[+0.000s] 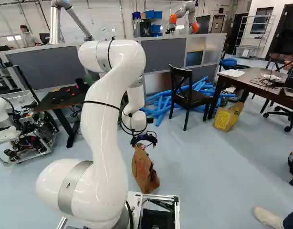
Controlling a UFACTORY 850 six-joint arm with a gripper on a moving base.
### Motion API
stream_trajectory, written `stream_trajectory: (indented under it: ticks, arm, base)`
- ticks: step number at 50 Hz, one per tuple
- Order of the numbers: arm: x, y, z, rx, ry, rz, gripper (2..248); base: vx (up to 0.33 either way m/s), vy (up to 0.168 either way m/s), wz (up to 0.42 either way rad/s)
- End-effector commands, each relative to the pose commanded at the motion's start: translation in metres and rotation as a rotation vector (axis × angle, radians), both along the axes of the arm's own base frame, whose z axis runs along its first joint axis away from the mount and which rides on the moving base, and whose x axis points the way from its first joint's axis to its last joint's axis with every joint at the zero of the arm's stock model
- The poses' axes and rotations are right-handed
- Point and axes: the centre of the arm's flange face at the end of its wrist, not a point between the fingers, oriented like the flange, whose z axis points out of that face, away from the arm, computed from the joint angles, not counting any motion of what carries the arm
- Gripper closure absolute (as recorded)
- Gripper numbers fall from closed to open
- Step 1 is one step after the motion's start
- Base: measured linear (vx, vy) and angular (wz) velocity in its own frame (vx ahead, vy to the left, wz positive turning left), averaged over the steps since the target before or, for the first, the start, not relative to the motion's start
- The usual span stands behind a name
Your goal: Pick up the bag on the ground and place it on the table
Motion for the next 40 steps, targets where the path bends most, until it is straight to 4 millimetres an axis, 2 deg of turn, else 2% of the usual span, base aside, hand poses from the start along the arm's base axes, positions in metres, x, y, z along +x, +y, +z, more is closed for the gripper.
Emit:
stream_trajectory:
  ticks: [20, 40]
  arm:
    - [0.017, -0.001, -0.031, -0.004, 0.029, 0.074, 3]
    - [0.023, -0.001, -0.06, -0.007, 0.052, 0.144, 3]
  base:
    - [0.0, 0.0, 0.0]
    - [0.0, 0.0, 0.0]
